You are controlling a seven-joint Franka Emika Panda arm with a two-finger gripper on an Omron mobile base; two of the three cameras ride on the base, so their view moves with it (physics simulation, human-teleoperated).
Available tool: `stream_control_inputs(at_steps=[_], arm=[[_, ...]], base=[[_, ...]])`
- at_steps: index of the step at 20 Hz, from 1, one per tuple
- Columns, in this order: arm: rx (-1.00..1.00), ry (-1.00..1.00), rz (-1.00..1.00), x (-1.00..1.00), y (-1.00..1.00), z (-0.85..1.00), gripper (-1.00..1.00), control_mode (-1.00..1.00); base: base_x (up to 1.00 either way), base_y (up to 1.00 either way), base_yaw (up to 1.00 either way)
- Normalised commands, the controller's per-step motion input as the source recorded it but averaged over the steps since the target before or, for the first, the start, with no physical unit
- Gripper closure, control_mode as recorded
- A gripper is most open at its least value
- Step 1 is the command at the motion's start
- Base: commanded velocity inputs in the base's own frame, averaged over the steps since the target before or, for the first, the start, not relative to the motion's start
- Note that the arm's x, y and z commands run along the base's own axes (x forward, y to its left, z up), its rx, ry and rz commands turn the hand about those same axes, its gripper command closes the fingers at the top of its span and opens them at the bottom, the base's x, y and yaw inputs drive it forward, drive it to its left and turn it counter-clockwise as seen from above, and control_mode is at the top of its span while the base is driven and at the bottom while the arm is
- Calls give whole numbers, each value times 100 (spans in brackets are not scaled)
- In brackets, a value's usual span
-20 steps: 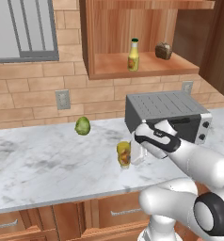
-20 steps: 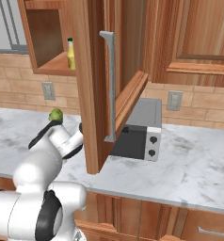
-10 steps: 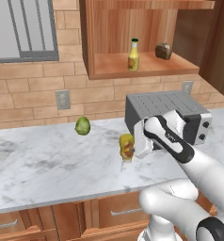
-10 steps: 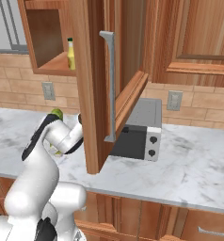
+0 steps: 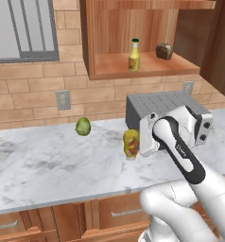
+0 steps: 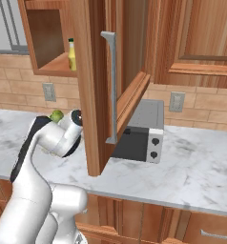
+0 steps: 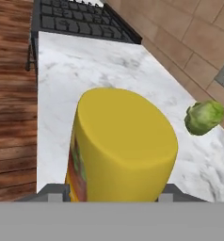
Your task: Pick the mustard and mustard from the counter and place them in the cabinet.
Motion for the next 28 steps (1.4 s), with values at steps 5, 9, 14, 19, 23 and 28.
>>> stream_control_inputs(at_steps=[5,9,14,19,23,28], arm=[[0,-11,-18,-49,0,33,100,-100],[0,-10,-20,-44,0,32,100,-100],[0,-7,-17,-29,0,43,100,-100],[5,-4,-16,-22,0,56,100,-100],[4,-1,-18,-40,0,39,100,-100],[1,-2,-20,-33,0,30,100,-100]], base=[[0,0,0],[0,0,0],[0,0,0],[0,0,0],[0,0,0],[0,0,0]])
